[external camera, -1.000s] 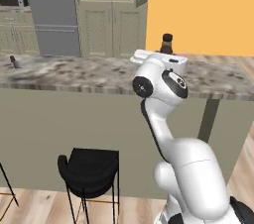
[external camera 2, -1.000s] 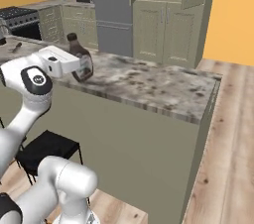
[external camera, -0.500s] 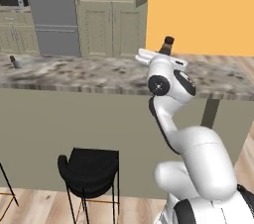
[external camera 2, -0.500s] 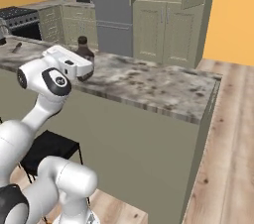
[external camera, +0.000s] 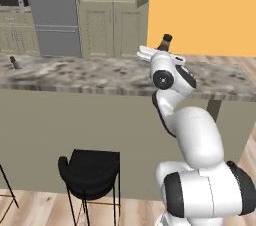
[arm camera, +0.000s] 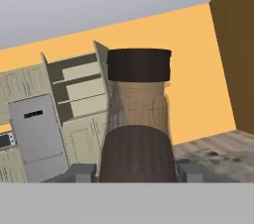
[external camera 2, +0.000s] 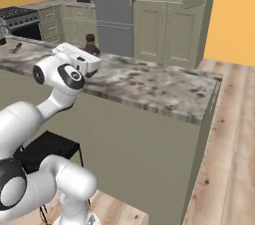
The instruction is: Move the syrup bottle and condiment bottle from the cabinet to the dining counter.
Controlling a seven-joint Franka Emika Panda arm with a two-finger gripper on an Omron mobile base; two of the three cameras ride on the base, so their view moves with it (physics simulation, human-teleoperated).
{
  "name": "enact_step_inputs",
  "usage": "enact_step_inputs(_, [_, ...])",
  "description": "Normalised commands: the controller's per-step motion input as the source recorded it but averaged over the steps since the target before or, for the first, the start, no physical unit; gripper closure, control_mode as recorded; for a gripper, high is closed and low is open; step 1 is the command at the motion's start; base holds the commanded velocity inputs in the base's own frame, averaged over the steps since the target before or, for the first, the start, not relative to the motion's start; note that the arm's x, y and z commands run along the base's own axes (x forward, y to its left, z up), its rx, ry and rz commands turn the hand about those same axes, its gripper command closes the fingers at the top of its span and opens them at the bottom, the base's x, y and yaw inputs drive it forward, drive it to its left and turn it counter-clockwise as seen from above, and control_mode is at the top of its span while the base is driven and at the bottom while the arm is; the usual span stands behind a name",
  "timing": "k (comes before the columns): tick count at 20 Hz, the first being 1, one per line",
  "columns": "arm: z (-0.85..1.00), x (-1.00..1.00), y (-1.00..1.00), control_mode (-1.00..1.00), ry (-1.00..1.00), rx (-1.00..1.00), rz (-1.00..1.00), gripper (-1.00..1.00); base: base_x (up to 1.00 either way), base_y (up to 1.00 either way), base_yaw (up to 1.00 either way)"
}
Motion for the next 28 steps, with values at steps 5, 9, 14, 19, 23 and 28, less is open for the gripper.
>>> enact_step_inputs(5, [-0.33, 0.31, 0.16, -1.00, 0.00, -0.07, 0.00, 1.00, 0.00, 0.00, 0.00])
enact_step_inputs(9, [-0.26, 0.24, 0.16, -1.00, 0.00, -0.07, 0.00, 1.00, 0.00, 0.00, 0.00])
enact_step_inputs(14, [-0.20, 0.28, 0.01, -1.00, 0.00, -0.03, 0.00, 1.00, 0.00, 0.00, 0.00])
enact_step_inputs(19, [-0.18, 0.38, 0.00, -1.00, 0.01, 0.00, 0.00, 1.00, 0.00, 0.00, 0.00])
enact_step_inputs(23, [-0.19, 0.38, 0.00, -1.00, 0.04, 0.00, 0.00, 1.00, 0.00, 0.00, 0.00])
enact_step_inputs(28, [-0.16, 0.38, 0.00, -1.00, 0.05, 0.00, 0.00, 1.00, 0.00, 0.00, 0.00])
